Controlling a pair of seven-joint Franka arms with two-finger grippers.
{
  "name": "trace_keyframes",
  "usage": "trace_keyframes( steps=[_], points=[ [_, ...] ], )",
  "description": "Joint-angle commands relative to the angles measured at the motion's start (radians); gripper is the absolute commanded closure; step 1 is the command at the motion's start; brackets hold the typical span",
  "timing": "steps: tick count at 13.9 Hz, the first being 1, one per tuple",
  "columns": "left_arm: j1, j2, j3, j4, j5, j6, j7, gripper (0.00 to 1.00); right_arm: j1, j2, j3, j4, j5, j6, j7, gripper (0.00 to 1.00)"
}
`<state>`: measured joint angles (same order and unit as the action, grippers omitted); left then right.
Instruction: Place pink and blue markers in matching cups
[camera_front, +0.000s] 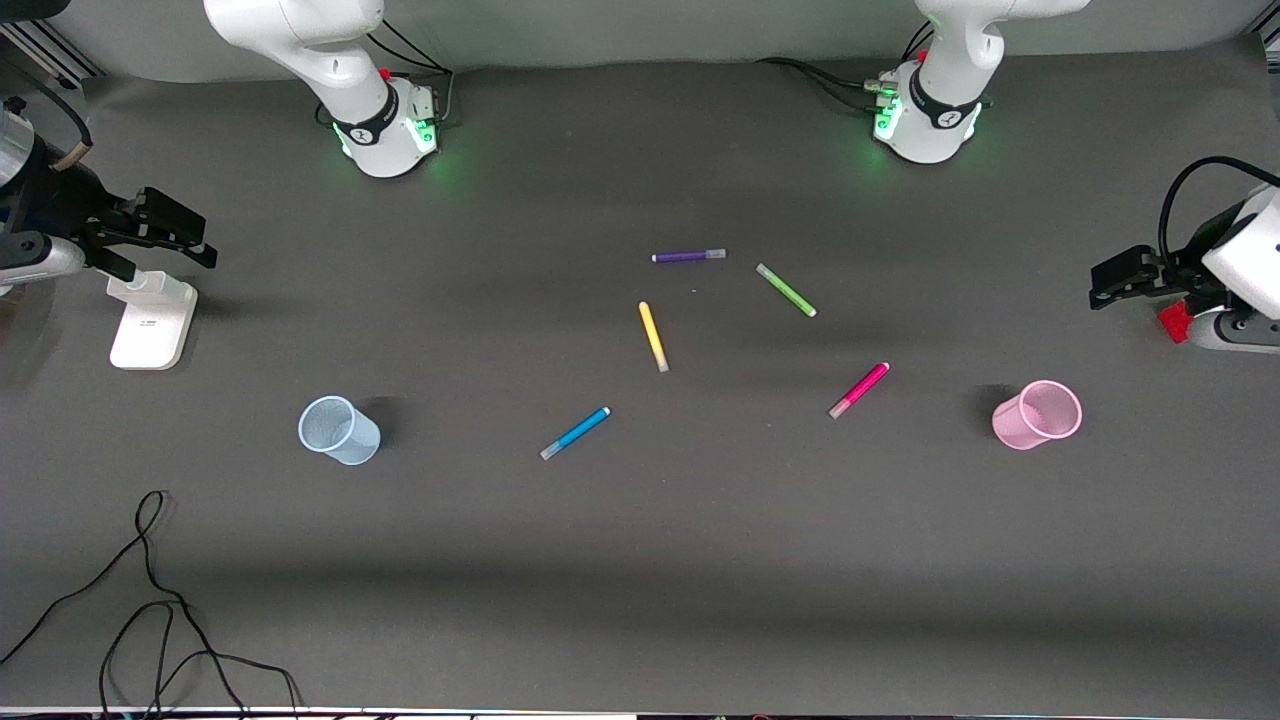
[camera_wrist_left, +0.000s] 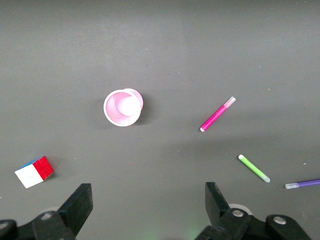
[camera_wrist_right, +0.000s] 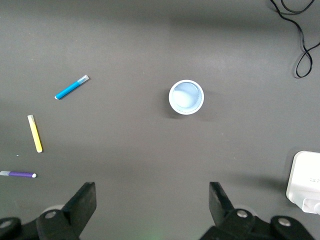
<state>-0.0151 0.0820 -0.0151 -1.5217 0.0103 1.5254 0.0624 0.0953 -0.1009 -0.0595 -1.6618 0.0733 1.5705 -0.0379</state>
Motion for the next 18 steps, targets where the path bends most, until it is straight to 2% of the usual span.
trace_keyframes(
  steps=[1, 7, 10, 15, 18],
  points=[
    [-0.012, -0.018, 0.004, -0.005, 0.007, -0.001, -0.007, 0.0, 0.004, 0.007, -0.005, 0.016, -0.018, -0.007, 0.015, 0.0],
    [-0.012, -0.016, 0.006, -0.002, 0.007, -0.002, -0.009, 0.0, 0.006, 0.009, -0.005, 0.017, -0.018, -0.033, 0.018, 0.0],
    [-0.023, -0.024, -0.006, -0.003, 0.005, -0.011, 0.017, 0.01, 0.007, 0.023, 0.0, 0.02, -0.018, -0.033, 0.114, 0.0],
    [-0.023, -0.024, -0.162, -0.023, 0.003, -0.01, 0.103, 0.01, 0.023, 0.064, 0.009, 0.031, -0.017, -0.035, 0.29, 0.0],
    [-0.025, -0.019, -0.249, -0.061, 0.005, 0.022, 0.109, 0.01, 0.096, 0.128, 0.009, 0.06, 0.023, -0.033, 0.494, 0.0]
  ],
)
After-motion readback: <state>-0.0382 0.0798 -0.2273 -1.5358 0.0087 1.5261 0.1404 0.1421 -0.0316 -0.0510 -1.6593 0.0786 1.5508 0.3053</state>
